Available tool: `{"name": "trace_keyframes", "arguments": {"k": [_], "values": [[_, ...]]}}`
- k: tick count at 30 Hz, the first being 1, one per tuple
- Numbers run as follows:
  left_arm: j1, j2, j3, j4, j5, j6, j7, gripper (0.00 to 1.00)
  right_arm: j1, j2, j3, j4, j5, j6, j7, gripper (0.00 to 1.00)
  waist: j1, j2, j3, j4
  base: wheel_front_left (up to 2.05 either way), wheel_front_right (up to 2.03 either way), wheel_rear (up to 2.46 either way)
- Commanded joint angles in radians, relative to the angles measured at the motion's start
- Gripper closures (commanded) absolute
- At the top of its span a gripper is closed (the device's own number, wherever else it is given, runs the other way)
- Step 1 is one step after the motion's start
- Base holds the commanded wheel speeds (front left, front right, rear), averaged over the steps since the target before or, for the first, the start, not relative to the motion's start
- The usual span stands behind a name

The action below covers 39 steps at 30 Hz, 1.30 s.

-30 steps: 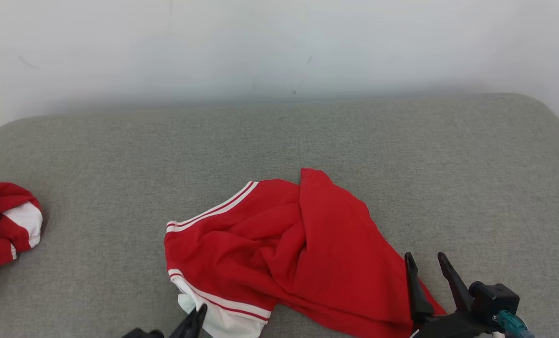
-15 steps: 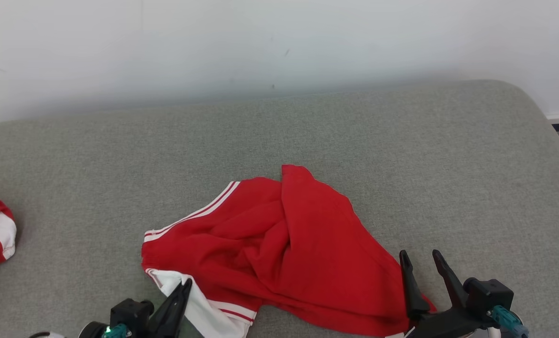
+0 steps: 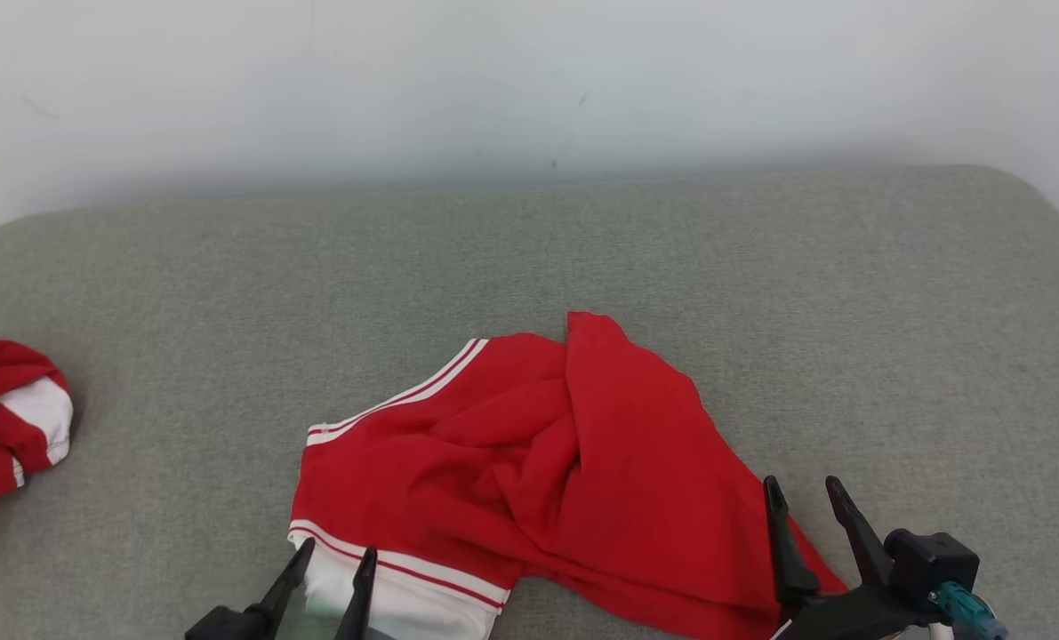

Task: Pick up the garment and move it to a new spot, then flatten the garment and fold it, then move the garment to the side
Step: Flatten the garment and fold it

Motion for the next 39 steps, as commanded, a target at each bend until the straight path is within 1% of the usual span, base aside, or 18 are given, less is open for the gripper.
{"name": "trace_keyframes", "arguments": {"k": [1, 9, 14, 20, 24, 33, 34, 35, 36, 39], "values": [[0.023, 0.004, 0.01, -0.015, 0.001, 0.006, -0.004, 0.0, 0.001, -0.004, -0.004, 0.001, 0.003, 0.001, -0.005, 0.0, -0.0001, 0.0, 0.007, 0.014, 0.0, 0.0, 0.0], [0.107, -0.001, 0.047, -0.036, -0.01, 0.01, -0.004, 0.0, -0.013, -0.004, 0.002, 0.001, 0.002, 0.0, -0.009, 0.0, -0.0001, 0.0, 0.029, 0.021, 0.0, 0.0, 0.0], [0.136, -0.001, 0.046, -0.039, 0.001, -0.005, -0.004, 0.0, -0.012, -0.004, -0.007, 0.002, -0.001, 0.0, -0.011, 0.0, -0.0001, 0.0, 0.037, 0.022, 0.0, 0.0, 0.0], [0.127, -0.003, 0.037, -0.01, 0.015, -0.017, -0.004, 0.0, -0.016, -0.002, 0.0, 0.009, 0.0, 0.001, -0.013, 0.0, -0.0001, 0.0, 0.034, 0.017, 0.0, 0.0, 0.0], [0.12, 0.012, 0.026, 0.011, 0.045, -0.022, -0.004, 0.0, -0.012, -0.003, -0.001, 0.011, 0.0, 0.001, -0.013, 0.0, -0.0001, 0.0, 0.034, 0.006, 0.0, 0.0, 0.0], [0.096, 0.018, 0.042, 0.039, 0.068, -0.026, -0.004, 0.0, -0.014, -0.008, -0.005, 0.009, -0.001, 0.001, -0.013, 0.0, -0.0001, 0.0, 0.035, -0.01, 0.0, 0.0, 0.0], [0.091, 0.016, 0.044, 0.049, 0.065, -0.027, -0.004, 0.23, -0.013, -0.008, -0.006, 0.009, -0.002, 0.001, -0.012, 0.0, -0.0001, 0.0, 0.035, -0.01, 0.0, 0.0, 0.0], [0.086, 0.018, 0.04, 0.059, 0.069, -0.031, -0.004, 0.94, -0.013, -0.007, -0.005, 0.01, -0.002, 0.001, -0.011, 0.0, -0.0001, 0.0, 0.033, -0.011, 0.0, 0.0, 0.0], [0.08, 0.015, 0.038, 0.064, 0.065, -0.033, -0.004, 1.0, -0.012, -0.008, -0.005, 0.01, -0.003, 0.001, -0.009, 0.0, -0.0001, 0.0, 0.032, -0.012, 0.0, 0.0, 0.0], [0.07, 0.006, 0.037, 0.054, 0.06, -0.038, -0.004, 1.0, -0.007, -0.011, -0.011, 0.011, -0.001, 0.001, -0.007, 0.0, -0.0001, 0.0, 0.025, -0.007, 0.0, 0.0, 0.0]]}}
